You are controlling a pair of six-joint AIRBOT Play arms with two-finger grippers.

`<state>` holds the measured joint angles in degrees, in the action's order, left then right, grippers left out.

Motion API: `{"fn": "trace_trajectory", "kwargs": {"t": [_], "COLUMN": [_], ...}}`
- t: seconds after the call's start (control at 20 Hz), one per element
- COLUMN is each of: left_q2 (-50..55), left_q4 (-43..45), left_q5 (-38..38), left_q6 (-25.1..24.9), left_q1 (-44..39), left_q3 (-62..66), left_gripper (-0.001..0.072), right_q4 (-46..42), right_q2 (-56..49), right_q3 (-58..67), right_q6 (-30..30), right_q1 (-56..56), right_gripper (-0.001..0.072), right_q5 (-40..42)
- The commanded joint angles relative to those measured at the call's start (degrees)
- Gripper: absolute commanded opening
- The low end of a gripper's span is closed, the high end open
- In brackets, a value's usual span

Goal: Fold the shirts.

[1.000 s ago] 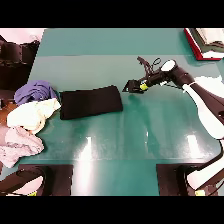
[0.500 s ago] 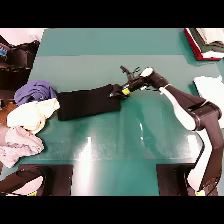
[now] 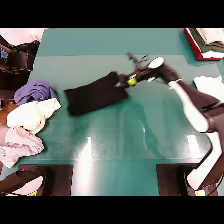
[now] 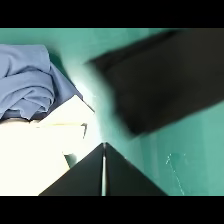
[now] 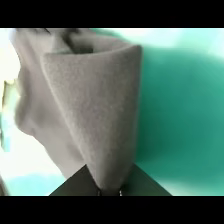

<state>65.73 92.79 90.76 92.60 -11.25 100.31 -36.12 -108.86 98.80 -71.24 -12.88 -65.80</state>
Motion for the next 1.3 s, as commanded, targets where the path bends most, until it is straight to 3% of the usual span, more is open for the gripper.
{"fn": "trace_trajectory", "kwargs": {"t": [0.0, 0.2, 0.55, 0.8, 1.0, 1.1, 1.25], "left_q2": [0.04, 0.04, 0.04, 0.04, 0.04, 0.04, 0.04], "left_q4": [-0.26, -2.4, -9.33, -9.7, -9.73, -9.73, -9.7], "left_q5": [0.17, 0.15, 0.13, 0.17, 0.17, 0.2, 0.28], "left_q6": [0.02, 0.04, 0.52, 1.95, 1.92, 1.9, 1.4], "left_q1": [0.04, 0.04, 0.04, 0.04, 0.04, 0.04, 0.04], "left_q3": [-0.02, -0.02, -0.02, -0.02, -0.02, -0.02, -0.02], "left_gripper": [0.0026, 0.0026, 0.0026, 0.0026, 0.0026, 0.0026, 0.0026], "right_q4": [-7.48, -12.17, -11.45, -5.4, -4.22, -6.25, -17.99], "right_q2": [7.8, 14.25, 16.55, 16.57, 16.59, 17.22, 20.61], "right_q3": [0.07, 0.07, 0.07, 0.15, 6.62, 11.04, 13.05], "right_q6": [0.35, 0.35, 0.28, 0.72, 2.32, 1.97, -4.81], "right_q1": [11.41, 27.23, 48.39, 53.72, 54.6, 54.6, 54.55], "right_gripper": [0.0017, 0.0017, 0.0016, 0.0017, 0.0017, 0.0017, 0.0017], "right_q5": [-0.31, 1.33, 4.83, 7.43, 3.19, -0.37, -2.67]}}
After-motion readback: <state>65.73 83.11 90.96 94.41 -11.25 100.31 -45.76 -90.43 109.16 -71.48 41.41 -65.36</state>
